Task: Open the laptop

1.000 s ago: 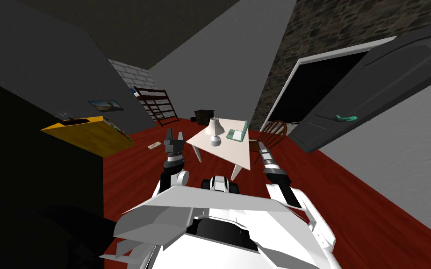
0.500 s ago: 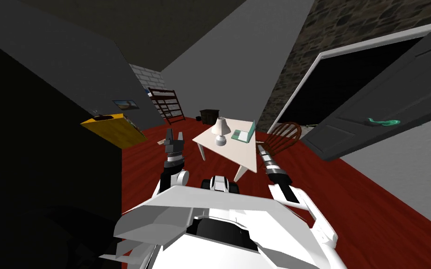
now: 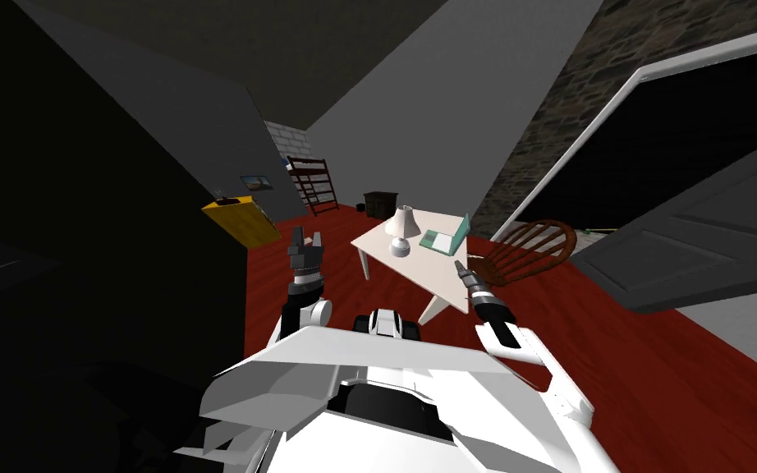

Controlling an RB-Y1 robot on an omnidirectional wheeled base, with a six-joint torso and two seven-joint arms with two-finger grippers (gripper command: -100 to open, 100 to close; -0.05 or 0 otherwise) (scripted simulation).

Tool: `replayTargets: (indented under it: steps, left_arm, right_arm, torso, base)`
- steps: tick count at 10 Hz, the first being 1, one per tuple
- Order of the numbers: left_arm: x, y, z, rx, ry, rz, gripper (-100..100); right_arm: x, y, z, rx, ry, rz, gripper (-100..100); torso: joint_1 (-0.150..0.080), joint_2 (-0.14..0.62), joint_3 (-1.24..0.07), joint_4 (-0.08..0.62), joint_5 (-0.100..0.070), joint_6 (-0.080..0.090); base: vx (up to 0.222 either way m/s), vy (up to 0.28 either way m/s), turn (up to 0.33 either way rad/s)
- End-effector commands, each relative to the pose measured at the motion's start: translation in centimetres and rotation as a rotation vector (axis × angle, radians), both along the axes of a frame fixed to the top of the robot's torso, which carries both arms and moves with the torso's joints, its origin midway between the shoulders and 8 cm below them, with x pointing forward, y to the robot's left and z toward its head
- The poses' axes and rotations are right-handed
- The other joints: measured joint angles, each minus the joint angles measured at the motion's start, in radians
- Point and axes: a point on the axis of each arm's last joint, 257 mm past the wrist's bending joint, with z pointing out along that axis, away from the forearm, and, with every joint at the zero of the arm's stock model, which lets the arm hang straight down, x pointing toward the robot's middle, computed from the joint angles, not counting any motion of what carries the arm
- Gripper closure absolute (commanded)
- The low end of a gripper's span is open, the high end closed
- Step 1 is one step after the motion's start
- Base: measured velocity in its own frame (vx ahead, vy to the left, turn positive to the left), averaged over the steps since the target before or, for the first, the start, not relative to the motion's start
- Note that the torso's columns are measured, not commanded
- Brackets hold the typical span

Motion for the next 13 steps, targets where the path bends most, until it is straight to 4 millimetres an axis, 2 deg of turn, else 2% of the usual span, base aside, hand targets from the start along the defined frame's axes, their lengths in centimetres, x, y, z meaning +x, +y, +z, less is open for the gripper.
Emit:
replayTargets:
  steps: [1, 2, 3, 6, 7, 9, 12, 13]
  left_arm:
    - [0.0, 0.0, 0.0, 0.000, 0.000, 0.000, 0]
    - [0.0, 0.0, 0.0, 0.000, 0.000, 0.000, 0]
    - [0.0, 0.0, 0.0, 0.000, 0.000, 0.000, 0]
    - [0.0, 0.0, 0.0, 0.000, 0.000, 0.000, 0]
    - [0.0, 0.0, 0.0, 0.000, 0.000, 0.000, 0]
    - [0.0, 0.0, 0.0, 0.000, 0.000, 0.000, 0]
    - [0.0, 0.0, 0.0, 0.000, 0.000, 0.000, 0]
    - [0.0, 0.0, 0.0, 0.000, 0.000, 0.000, 0]
  right_arm:
    - [-0.6, -3.8, -2.6, -0.145, 0.111, -0.066, -100]
    - [-0.8, -5.3, -3.4, -0.199, 0.149, -0.089, -100]
    - [-0.8, -5.3, -3.4, -0.199, 0.149, -0.089, -100]
    - [-1.9, -10.2, -4.8, -0.368, 0.261, -0.154, -100]
    - [-1.9, -10.2, -4.8, -0.368, 0.261, -0.154, -100]
    - [-2.9, -13.8, -5.2, -0.486, 0.333, -0.197, -100]
    - [-4.6, -19.6, -4.7, -0.671, 0.441, -0.264, -100]
    - [-4.6, -19.6, -4.6, -0.674, 0.440, -0.264, -100]
  torso:
    - [0.000, 0.000, 0.000, 0.000, 0.000, 0.000]
    - [-0.001, 0.000, 0.000, 0.000, 0.000, 0.001]
    - [-0.001, 0.000, 0.000, 0.000, 0.000, 0.000]
    - [-0.001, 0.000, 0.000, 0.000, -0.001, 0.000]
    - [0.000, 0.000, 0.000, 0.000, 0.000, 0.000]
    - [-0.001, 0.000, 0.000, 0.000, 0.000, 0.000]
    - [0.000, 0.000, 0.000, 0.000, 0.000, 0.000]
    - [-0.001, 0.000, 0.000, 0.000, 0.000, 0.000]
  base:
    - [0.000, 0.075, 0.217]
    - [0.007, 0.078, 0.192]
    - [0.008, 0.053, 0.080]
    - [0.014, 0.050, 0.169]
    - [0.029, 0.040, 0.048]
    - [0.035, 0.043, 0.111]
    - [0.066, 0.058, 0.145]
    - [0.049, 0.038, 0.031]
